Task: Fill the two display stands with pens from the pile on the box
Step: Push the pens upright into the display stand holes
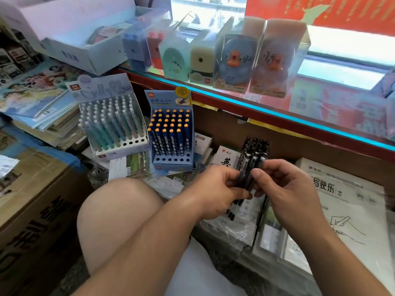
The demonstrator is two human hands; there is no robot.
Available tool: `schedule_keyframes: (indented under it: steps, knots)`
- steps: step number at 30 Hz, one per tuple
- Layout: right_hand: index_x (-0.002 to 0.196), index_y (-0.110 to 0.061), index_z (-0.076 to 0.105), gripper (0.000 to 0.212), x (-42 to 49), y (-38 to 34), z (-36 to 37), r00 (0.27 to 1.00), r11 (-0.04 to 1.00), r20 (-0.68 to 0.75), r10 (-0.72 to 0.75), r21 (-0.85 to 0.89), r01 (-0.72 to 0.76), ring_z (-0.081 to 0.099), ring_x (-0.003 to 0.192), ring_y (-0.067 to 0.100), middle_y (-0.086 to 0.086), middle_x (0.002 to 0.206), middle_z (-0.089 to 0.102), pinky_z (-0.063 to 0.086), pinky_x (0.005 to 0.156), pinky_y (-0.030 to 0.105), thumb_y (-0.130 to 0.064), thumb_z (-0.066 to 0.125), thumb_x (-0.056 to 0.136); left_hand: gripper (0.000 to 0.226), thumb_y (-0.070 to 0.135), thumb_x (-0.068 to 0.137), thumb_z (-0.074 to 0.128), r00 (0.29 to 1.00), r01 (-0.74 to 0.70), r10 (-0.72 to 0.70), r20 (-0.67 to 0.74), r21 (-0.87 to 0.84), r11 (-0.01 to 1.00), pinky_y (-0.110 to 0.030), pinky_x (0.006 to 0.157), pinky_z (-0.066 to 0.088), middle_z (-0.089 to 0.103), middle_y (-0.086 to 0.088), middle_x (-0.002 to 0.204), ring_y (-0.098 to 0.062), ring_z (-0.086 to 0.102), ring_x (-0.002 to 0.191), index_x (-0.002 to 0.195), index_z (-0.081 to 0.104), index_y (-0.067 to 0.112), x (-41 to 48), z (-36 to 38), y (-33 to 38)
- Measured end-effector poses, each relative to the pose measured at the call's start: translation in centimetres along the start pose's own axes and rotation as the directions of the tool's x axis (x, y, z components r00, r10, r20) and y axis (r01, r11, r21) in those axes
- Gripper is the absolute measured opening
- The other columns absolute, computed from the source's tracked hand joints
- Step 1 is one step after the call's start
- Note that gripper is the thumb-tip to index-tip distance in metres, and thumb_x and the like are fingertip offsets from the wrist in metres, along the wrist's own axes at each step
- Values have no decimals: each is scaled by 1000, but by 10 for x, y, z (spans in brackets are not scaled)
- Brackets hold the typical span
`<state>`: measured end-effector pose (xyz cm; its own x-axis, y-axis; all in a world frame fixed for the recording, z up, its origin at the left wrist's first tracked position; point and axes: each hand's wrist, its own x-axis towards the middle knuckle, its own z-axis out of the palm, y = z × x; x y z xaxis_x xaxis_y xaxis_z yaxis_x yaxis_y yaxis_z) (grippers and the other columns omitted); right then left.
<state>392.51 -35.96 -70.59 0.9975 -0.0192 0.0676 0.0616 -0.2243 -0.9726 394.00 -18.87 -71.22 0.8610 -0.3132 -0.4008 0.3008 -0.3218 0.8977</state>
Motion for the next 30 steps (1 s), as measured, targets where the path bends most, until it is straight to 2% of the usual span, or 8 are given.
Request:
schedule_keyframes:
  steps: [3, 5, 7, 10, 13, 18, 24, 30]
  knots:
    - [92, -13, 69, 15, 0, -1, -3, 990, 997, -141, -28, 63, 37, 70, 66, 20, 8, 76, 71, 61, 64, 30, -26, 73, 84, 18, 5, 94, 69, 996, -35, 30, -81, -58, 998, -44, 102, 54, 79, 0, 101, -18, 74, 102, 102, 75, 21, -2, -1, 7]
    - [93, -17, 68, 14, 1, 0, -5, 967, 996, -244, -73, 30, 82, 71, 71, 22, 7, 77, 71, 62, 67, 35, -29, 72, 86, 15, 6, 94, 70, 979, -61, 40, -201, -103, 993, -41, 96, 58, 79, -2, 98, -18, 75, 93, 99, 70, 20, -3, -3, 11]
    - [92, -25, 66, 6, 1, 4, -7, 950, 991, -283, -130, -56, 119, 71, 76, 23, 3, 80, 71, 62, 70, 37, -28, 71, 90, 16, 12, 93, 73, 953, -78, 39, -301, -118, 990, -44, 93, 58, 79, 2, 92, -16, 76, 88, 102, 65, 23, 0, -6, 10]
    - [88, -32, 65, 8, 0, 14, -6, 954, 962, -219, -206, -224, 156, 67, 74, 14, -5, 79, 68, 57, 65, 32, -28, 71, 92, 22, 18, 91, 76, 942, -60, 20, -334, -110, 992, -49, 94, 58, 79, 4, 87, -16, 76, 88, 106, 62, 23, 4, -10, 7]
    - [88, -27, 67, 6, 0, 24, -3, 955, 922, -162, -249, -341, 183, 62, 73, 9, -11, 77, 64, 49, 62, 19, -29, 71, 91, 18, 14, 91, 76, 947, -66, 23, -321, -122, 990, -49, 92, 59, 79, 2, 87, -15, 76, 86, 103, 66, 23, 5, -8, 7]
    - [90, -25, 68, 4, 1, 36, 0, 959, 889, -109, -263, -412, 197, 63, 80, 1, -15, 82, 65, 48, 69, 10, -25, 72, 91, 17, 13, 91, 75, 944, -58, 24, -329, -95, 994, -50, 93, 59, 78, 2, 89, -17, 75, 89, 95, 68, 28, 7, -6, 5]
    - [90, -32, 66, 12, 2, 41, 0, 969, 879, -90, -229, -447, 166, 64, 84, -5, -21, 81, 65, 45, 69, 3, -24, 76, 89, 17, 15, 92, 74, 949, -44, 13, -315, -94, 995, -50, 92, 59, 78, 1, 90, -17, 75, 90, 97, 67, 29, 7, -4, 5]
    - [90, -32, 65, 15, 4, 39, 0, 962, 863, -72, -264, -464, 203, 62, 88, -6, -23, 81, 63, 44, 71, 1, -21, 75, 89, 16, 14, 93, 73, 952, -41, 13, -306, -87, 995, -50, 92, 59, 79, 1, 90, -17, 75, 89, 99, 67, 28, 7, -4, 6]
